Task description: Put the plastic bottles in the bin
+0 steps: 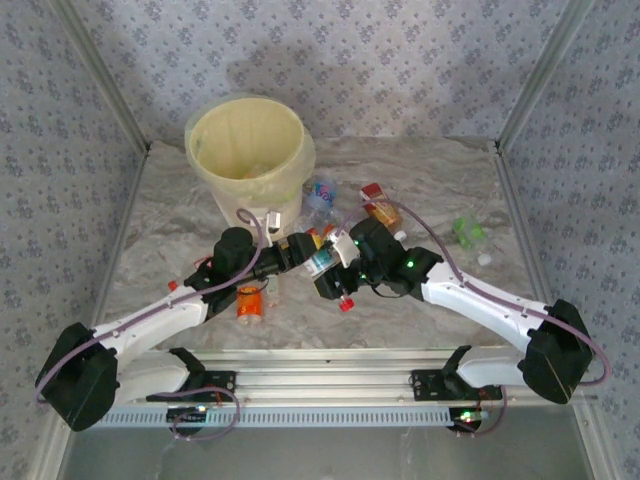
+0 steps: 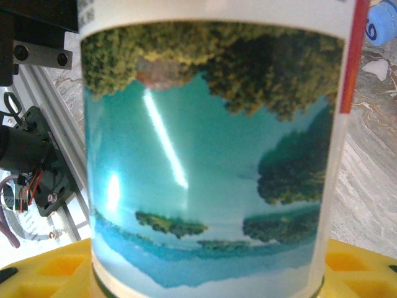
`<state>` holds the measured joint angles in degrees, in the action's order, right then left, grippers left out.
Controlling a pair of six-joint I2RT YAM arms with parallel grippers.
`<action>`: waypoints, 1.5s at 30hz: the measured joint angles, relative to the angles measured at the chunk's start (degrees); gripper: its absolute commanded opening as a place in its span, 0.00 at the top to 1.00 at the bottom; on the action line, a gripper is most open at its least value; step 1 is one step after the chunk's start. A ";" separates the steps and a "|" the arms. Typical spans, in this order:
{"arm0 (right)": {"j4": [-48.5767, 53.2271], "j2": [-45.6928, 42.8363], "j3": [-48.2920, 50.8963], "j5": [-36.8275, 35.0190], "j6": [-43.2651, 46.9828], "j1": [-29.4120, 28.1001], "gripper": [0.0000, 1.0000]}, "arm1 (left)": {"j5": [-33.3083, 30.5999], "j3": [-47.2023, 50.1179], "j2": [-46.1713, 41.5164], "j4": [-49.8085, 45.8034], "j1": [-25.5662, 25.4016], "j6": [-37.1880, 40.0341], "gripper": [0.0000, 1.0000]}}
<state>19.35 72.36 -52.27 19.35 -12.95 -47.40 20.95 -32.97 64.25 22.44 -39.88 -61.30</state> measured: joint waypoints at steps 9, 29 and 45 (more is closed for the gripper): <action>-0.26 -0.37 0.02 -0.17 -0.66 -0.07 0.36 | -0.83 -0.15 0.39 -0.39 0.00 -1.36 0.48; -1.16 -7.48 0.00 -1.11 -1.20 -0.63 0.05 | -0.92 -11.72 -1.90 -15.43 1.44 3.78 0.55; 0.09 -22.82 0.00 -7.39 -1.49 -0.17 0.03 | 0.48 -42.45 0.79 -39.32 8.94 21.44 0.52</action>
<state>19.44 49.54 -52.27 11.97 -14.44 -47.57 21.43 -75.42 65.04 -16.88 -30.94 -39.86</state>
